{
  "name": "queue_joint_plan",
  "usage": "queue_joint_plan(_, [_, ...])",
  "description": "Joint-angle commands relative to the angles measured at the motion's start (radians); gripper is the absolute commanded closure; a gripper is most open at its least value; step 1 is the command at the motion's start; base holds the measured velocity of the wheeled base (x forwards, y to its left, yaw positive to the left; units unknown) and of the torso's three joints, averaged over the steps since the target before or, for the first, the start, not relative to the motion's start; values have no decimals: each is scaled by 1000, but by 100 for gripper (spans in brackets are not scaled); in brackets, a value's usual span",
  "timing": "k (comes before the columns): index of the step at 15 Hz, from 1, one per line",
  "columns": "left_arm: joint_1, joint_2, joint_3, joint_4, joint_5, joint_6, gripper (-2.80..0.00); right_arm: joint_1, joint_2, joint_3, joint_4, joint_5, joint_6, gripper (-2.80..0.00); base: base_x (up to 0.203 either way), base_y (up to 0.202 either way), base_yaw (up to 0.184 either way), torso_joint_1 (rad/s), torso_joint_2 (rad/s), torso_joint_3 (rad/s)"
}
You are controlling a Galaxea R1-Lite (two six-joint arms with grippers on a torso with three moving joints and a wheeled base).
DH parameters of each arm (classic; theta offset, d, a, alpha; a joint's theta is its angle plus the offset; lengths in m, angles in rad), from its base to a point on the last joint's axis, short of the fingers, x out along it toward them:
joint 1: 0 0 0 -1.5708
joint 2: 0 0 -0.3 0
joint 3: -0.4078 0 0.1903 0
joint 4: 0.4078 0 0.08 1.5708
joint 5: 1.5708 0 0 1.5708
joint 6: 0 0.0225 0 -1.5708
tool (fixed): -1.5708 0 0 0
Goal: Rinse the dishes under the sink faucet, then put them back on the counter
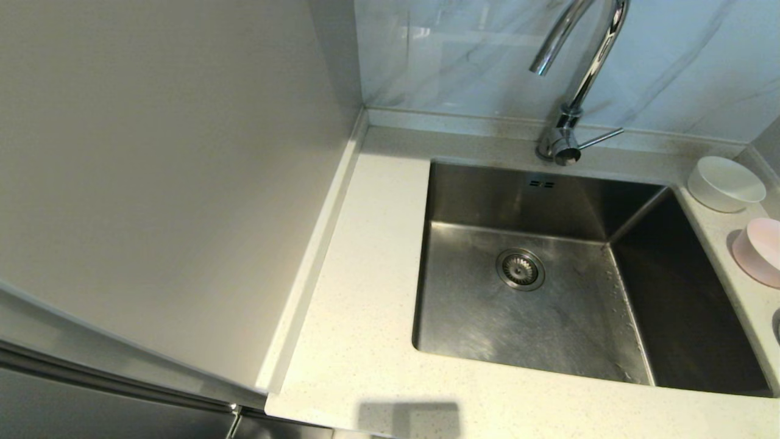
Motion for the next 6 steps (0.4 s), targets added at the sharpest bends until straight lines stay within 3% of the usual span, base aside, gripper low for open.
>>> queue_joint_plan(1, [0, -3, 0, 0, 0, -1, 0, 0, 3, 0, -1, 0, 5, 0, 0, 0, 0, 0, 0, 0])
queue_joint_plan(6, [0, -3, 0, 0, 0, -1, 0, -1, 3, 0, -1, -1, 12, 0, 0, 0, 0, 0, 0, 0])
